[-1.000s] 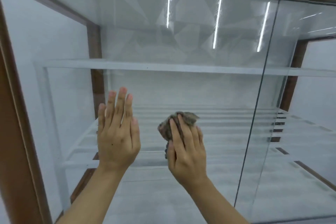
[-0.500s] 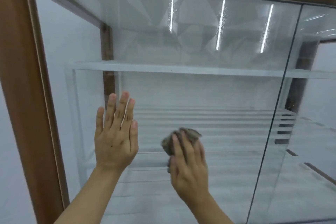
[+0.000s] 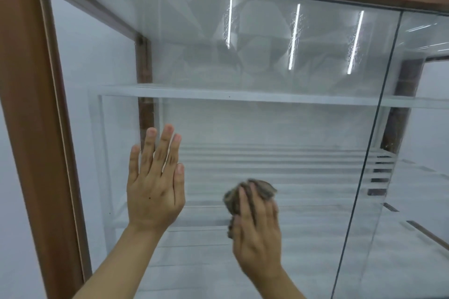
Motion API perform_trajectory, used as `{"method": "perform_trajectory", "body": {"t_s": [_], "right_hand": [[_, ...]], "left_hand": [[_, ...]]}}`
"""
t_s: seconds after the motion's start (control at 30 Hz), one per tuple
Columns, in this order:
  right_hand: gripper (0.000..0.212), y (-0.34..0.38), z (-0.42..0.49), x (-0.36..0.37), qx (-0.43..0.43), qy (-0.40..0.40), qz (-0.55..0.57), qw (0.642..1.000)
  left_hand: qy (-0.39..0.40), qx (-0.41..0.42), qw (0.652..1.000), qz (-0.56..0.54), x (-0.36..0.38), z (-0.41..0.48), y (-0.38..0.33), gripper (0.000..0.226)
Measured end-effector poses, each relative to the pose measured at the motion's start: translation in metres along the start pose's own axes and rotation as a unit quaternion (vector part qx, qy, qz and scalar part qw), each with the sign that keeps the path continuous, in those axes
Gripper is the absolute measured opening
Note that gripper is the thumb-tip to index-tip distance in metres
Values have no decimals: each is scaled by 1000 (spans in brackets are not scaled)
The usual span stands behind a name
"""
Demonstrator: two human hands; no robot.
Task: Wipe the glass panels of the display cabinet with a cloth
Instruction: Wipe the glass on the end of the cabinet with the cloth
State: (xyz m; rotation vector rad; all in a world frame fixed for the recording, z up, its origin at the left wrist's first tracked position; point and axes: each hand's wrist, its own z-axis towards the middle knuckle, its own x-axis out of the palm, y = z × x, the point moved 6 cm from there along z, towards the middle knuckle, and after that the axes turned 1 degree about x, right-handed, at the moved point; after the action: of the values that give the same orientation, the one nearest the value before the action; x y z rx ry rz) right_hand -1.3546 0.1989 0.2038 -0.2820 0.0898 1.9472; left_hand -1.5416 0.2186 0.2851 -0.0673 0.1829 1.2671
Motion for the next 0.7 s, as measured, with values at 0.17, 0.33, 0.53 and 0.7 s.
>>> {"method": "perform_trajectory", "body": {"t_s": [0.17,0.33,0.53,0.7], "right_hand": [[45,-37,102,-30,119,-151,16,981],[46,33,123,-4,54,-101,43,992],[48,3,29,-3,24,-32,-14,999],[45,12,154,-16,167,-180,45,968]], "left_hand": [[-4,1,1000,-2,-1,0,-1,53],[-6,1,1000,-17,-3,2,-3,53],[14,6,1000,-15,-15,-6,25,52],[-23,-3,1000,-13,-35,8,48,54]]}}
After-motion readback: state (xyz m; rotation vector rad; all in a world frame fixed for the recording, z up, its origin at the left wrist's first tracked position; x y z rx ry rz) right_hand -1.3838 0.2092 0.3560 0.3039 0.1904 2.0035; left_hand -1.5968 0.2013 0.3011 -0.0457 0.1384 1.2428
